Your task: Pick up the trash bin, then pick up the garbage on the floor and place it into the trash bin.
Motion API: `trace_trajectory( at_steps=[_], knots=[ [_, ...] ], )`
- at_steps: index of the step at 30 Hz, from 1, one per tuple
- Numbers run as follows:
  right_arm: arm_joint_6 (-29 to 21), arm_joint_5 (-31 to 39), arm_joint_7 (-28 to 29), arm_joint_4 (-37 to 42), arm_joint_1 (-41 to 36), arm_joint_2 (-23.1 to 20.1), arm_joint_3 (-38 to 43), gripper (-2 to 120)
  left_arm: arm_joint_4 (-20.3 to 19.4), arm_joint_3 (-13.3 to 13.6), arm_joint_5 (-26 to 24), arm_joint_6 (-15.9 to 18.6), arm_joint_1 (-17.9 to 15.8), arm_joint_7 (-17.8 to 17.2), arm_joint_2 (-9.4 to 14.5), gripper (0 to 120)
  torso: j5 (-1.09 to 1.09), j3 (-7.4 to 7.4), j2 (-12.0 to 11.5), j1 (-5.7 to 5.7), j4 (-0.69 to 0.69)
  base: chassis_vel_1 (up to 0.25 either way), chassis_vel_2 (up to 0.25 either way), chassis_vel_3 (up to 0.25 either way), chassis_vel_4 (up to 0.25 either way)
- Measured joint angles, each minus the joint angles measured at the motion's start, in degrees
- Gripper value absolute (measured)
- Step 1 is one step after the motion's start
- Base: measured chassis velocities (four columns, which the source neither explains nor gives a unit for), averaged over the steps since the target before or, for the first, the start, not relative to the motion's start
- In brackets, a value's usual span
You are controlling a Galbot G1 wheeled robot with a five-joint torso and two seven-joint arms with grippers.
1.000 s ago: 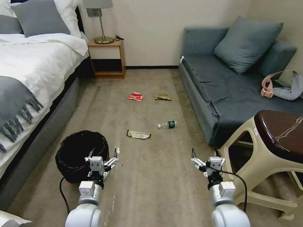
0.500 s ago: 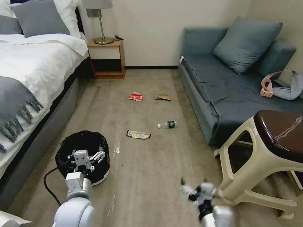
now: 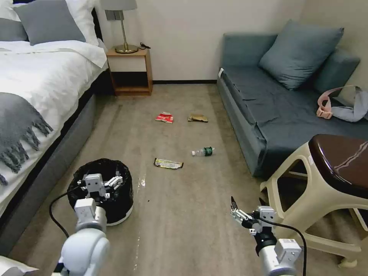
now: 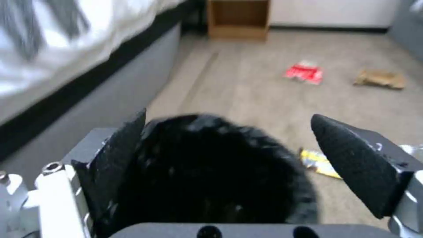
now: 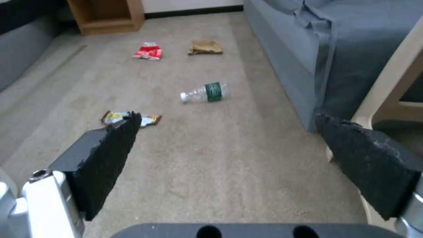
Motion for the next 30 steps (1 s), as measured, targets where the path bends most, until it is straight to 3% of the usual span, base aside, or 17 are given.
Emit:
trace_trajectory(
  at_steps=[1,2,5,11,14,17,23,24,26,30],
  knots=[
    [0.28,-0.24,-0.08,-0.27,0.00,0.12,0.14,100,1.57,-0.73,-4.59,3.28,-2.82,-2.41,1.81,100,0.00,0.00,0.00,0.00,-0.03,0.000,0.000,0.000,0.000],
    [0.28,-0.24,-0.08,-0.27,0.00,0.12,0.14,100,1.57,-0.73,-4.59,3.28,-2.82,-2.41,1.81,100,0.00,0.00,0.00,0.00,-0.03,0.000,0.000,0.000,0.000],
    [0.86,-0.53,-0.17,-0.97,0.17,0.22,0.47,100,4.92,-2.63,-9.72,7.65,-7.04,-4.64,5.97,100,0.00,0.00,0.00,0.00,-0.02,0.000,0.000,0.000,0.000],
    [1.06,-0.63,-0.18,-1.40,0.32,0.27,0.61,100,5.97,-3.33,-12.55,9.94,-8.11,-5.66,7.78,100,0.01,0.00,0.00,0.00,-0.01,0.000,0.000,0.000,0.000],
    [1.38,-1.06,-0.19,-2.79,1.05,0.66,0.56,100,8.71,-3.96,-18.21,15.82,-9.87,-9.05,11.42,100,0.00,0.00,0.00,0.00,-0.01,0.000,0.000,0.000,0.000],
    [1.55,-1.35,-0.18,-3.59,1.49,1.01,0.24,100,10.32,-3.61,-18.98,18.02,-10.71,-9.99,12.70,100,0.02,0.00,0.00,0.00,0.00,0.000,0.000,0.000,0.000],
    [2.11,-1.91,-0.10,-5.16,2.32,1.98,-0.33,100,16.56,-1.45,-18.94,19.51,-13.87,-10.60,12.87,100,0.00,0.00,0.00,0.00,-0.01,0.000,0.000,0.000,0.000],
    [2.13,-1.97,-0.05,-6.10,3.46,2.15,-1.34,100,21.18,-0.58,-18.44,19.53,-15.12,-10.42,11.69,100,0.00,0.00,0.00,0.00,-0.01,0.000,0.000,0.000,0.000],
    [2.21,-2.01,0.00,-7.04,3.96,2.05,-2.22,100,23.88,-0.48,-18.24,19.47,-15.69,-10.36,10.92,99,0.00,0.00,0.00,0.00,-0.01,0.000,0.000,0.000,0.000],
    [2.50,-2.24,0.02,-7.83,4.14,1.93,-2.95,100,25.41,-0.41,-17.91,19.34,-16.15,-10.30,10.40,99,0.01,0.00,0.00,0.00,0.01,0.000,0.000,0.000,0.000]
  ],
)
